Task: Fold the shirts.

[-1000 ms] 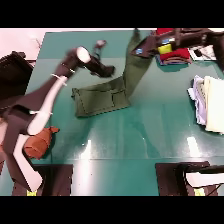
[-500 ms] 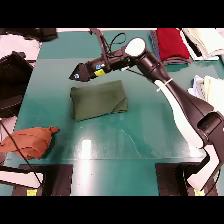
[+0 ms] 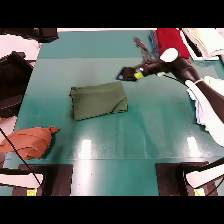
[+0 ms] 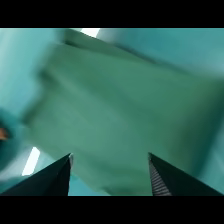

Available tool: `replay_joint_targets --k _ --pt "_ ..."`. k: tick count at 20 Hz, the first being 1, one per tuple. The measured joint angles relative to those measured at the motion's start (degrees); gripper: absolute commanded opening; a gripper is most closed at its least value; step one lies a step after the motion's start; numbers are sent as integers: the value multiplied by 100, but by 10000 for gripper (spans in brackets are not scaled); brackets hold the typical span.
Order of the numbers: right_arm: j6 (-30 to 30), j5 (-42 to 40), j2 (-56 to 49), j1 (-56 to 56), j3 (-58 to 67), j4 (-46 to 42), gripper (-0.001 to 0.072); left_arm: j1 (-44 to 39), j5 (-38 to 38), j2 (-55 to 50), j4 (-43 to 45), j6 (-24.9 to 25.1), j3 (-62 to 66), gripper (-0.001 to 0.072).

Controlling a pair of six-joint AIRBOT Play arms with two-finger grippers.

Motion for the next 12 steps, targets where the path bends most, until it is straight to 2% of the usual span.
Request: replay_joint_targets --k 5,9,10,11,12 --pt "122 24 -385 -350 -782 42 556 -229 125 0 -15 76 -24 26" --pt "142 -15 -1067 20 -483 490 548 -269 138 0 -17 94 -24 27" --pt "142 -24 -1246 160 -306 612 440 -278 125 0 -28 96 -24 27" --pt "144 -50 -1429 304 -118 704 276 -278 114 0 -26 96 -24 26" --pt "144 -76 -1585 426 63 723 75 -273 76 0 -26 96 -24 26"
